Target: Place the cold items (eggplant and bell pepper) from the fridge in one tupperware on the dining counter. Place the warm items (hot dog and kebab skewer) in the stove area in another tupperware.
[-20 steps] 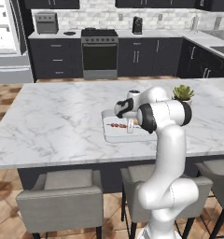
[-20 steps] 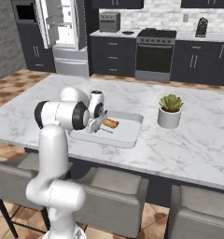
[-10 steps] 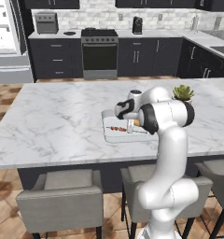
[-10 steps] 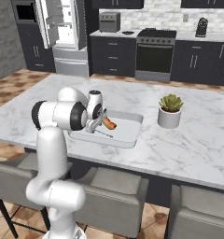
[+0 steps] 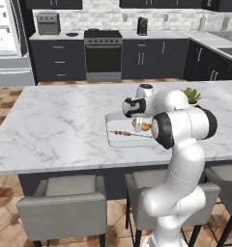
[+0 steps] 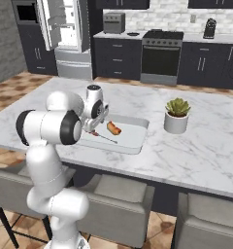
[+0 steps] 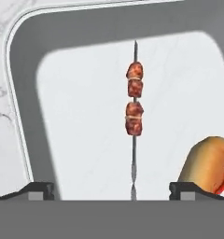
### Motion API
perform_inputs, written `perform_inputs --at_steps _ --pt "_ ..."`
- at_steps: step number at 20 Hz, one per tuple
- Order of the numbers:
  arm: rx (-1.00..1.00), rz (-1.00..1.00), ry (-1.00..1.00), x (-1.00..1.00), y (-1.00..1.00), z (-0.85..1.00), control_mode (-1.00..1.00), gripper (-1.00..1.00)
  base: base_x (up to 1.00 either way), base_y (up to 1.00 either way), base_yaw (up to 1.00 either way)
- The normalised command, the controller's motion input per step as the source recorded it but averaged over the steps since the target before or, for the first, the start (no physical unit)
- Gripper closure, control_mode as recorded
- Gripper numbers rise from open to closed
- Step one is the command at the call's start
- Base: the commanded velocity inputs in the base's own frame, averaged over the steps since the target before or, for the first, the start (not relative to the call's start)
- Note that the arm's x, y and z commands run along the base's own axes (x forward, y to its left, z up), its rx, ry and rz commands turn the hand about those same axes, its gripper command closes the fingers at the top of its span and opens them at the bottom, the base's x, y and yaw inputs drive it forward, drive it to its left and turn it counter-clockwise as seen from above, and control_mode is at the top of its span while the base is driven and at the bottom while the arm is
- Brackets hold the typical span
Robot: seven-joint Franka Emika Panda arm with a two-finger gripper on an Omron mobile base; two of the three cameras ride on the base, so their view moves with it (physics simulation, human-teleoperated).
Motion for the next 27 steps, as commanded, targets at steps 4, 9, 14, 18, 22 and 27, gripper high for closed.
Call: perform_inputs --at_steps 4,9,14,18,22,27 --pt "0.0 -0.13 0.0 -0.6 0.0 0.66 -1.0 -1.0 0.0 0.0 0.0" --pt "0.0 -0.27 0.0 -0.68 0.0 0.61 -1.0 -1.0 0.0 0.0 0.0" --pt "0.03 -0.37 0.0 -0.73 0.12 0.33 -1.0 -1.0 0.0 0.0 0.0" --pt "0.07 -0.38 -0.07 -0.9 0.18 0.11 -1.0 -1.0 0.0 0.0 0.0" --pt "0.12 -0.33 -0.15 -1.0 0.03 0.1 -1.0 -1.0 0.0 0.0 0.0" --pt "0.11 -0.23 -0.25 -0.95 0.0 0.31 -1.0 -1.0 0.0 0.0 0.0"
